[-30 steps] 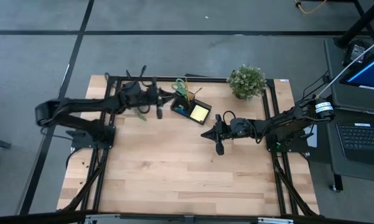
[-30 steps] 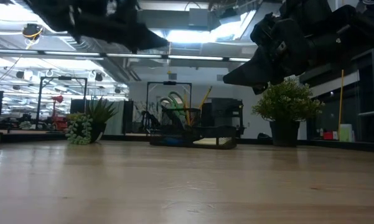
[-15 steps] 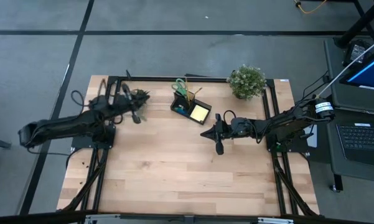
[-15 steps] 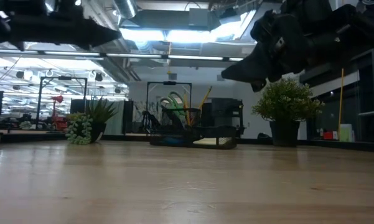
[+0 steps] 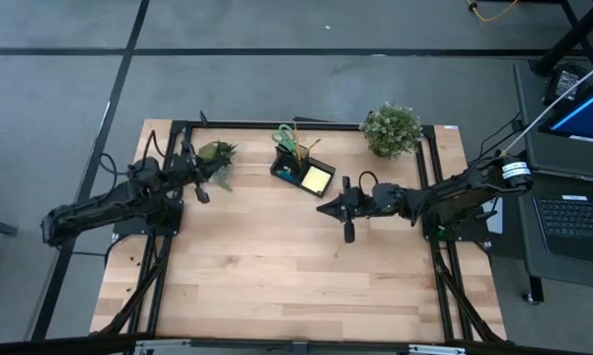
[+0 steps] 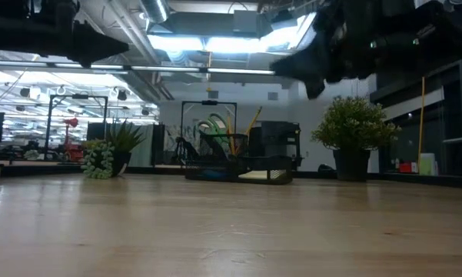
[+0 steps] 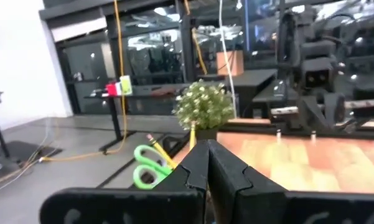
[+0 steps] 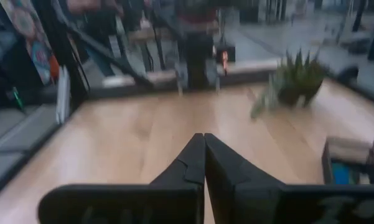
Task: Pick and place office supplies into organizer
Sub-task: Return to Home Position
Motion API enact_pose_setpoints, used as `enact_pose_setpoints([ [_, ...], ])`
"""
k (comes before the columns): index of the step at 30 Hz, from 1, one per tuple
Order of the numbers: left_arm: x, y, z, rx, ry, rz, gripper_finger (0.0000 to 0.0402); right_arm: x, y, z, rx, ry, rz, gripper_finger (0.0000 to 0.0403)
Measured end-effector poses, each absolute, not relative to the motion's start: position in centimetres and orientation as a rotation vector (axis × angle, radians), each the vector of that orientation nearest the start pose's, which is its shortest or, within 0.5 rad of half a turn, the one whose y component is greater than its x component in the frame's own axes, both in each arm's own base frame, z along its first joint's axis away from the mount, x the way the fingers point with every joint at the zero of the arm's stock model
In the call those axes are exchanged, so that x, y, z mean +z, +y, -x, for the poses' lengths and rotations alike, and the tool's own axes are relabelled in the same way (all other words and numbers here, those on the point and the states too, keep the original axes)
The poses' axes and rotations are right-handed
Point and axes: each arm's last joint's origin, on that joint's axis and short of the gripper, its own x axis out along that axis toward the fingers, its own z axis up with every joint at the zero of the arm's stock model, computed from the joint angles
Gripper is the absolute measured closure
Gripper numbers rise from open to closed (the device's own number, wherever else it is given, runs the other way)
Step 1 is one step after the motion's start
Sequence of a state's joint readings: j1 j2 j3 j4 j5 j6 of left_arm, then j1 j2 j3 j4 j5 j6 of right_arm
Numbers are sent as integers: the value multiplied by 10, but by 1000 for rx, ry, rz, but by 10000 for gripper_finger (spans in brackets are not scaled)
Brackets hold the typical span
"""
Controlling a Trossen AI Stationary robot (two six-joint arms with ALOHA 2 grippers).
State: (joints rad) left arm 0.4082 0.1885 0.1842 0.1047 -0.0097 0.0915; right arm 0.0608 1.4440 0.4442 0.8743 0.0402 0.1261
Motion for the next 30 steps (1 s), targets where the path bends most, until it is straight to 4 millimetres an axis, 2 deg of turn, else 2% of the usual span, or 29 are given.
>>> enact_pose_setpoints([
  [3, 213, 38, -95, 399, -113, -114, 400, 194, 13, -262, 20, 46, -116, 393],
  [8, 184, 38, -98, 450, -144, -117, 400, 214, 9, -252, 14, -19, -79, 393],
  [14, 185, 35, -98, 423, -157, -109, 400, 237, 7, -230, 12, -22, -25, 393],
  [21, 178, 34, -99, 416, -89, -99, 399, 264, 6, -192, 10, -43, 74, 393],
  [25, 176, 34, -99, 413, -80, -56, 399, 263, 5, -169, 9, -39, 111, 393],
  [30, 176, 34, -99, 411, -90, -12, 398, 243, 4, -139, -3, -122, 83, 393],
])
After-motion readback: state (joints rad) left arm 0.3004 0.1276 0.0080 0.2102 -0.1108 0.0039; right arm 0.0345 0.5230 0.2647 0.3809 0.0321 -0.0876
